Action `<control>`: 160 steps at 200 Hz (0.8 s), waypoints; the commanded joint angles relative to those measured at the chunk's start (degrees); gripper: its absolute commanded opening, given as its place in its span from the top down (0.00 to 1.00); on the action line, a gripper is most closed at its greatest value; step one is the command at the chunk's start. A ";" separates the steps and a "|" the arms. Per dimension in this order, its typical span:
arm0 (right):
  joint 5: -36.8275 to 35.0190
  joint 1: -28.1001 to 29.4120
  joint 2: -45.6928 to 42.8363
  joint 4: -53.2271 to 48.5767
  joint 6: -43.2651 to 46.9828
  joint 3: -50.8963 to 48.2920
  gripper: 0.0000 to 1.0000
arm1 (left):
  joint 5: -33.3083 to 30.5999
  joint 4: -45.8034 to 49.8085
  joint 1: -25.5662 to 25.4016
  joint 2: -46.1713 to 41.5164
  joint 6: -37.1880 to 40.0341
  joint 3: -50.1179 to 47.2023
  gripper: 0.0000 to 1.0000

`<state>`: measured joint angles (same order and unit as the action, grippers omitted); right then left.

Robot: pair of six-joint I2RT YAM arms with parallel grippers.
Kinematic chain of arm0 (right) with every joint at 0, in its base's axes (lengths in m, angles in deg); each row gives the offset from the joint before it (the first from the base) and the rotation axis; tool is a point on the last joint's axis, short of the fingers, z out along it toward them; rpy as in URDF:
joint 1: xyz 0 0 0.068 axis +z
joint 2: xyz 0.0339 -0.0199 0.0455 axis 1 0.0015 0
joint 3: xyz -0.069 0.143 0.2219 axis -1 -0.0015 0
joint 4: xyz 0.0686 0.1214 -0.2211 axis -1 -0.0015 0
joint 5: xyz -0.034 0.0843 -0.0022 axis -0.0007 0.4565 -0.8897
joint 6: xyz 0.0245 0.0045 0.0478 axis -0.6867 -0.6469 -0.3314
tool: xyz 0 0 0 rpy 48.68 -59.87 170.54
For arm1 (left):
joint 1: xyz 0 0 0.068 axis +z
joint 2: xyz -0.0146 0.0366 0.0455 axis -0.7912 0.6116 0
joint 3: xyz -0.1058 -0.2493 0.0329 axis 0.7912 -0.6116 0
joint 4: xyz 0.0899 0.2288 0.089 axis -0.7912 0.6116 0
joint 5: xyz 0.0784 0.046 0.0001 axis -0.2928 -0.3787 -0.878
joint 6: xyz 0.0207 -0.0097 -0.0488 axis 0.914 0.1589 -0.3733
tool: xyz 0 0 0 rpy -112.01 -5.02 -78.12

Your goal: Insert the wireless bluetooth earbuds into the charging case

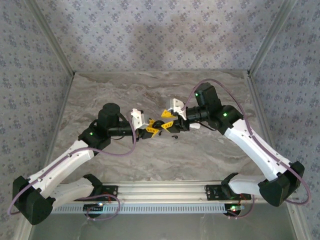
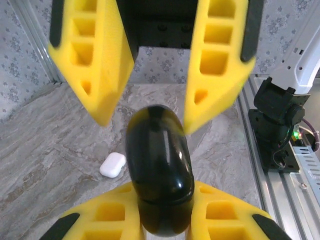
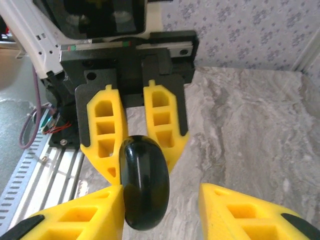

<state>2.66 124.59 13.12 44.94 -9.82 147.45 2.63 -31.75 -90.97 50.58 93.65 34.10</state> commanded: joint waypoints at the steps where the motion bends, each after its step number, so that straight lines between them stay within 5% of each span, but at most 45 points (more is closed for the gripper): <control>1: -0.19 -1.73 -1.49 4.21 -3.10 -0.74 0.57 | 2.25 -0.10 -0.29 -0.91 0.85 -0.70 0.87; 87: -2.16 -2.47 -0.91 5.09 -6.82 -1.20 0.56 | 1.86 -3.67 -0.19 -1.04 -1.24 -2.20 0.88; 160: -13.46 -4.25 -0.52 3.79 -28.45 -1.63 0.53 | -3.07 -16.52 4.57 -0.14 -12.25 -10.90 0.87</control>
<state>-4.45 120.63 12.55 49.61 -27.68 146.51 2.02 -41.39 -88.28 50.60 86.72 25.93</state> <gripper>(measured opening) 0.473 0.187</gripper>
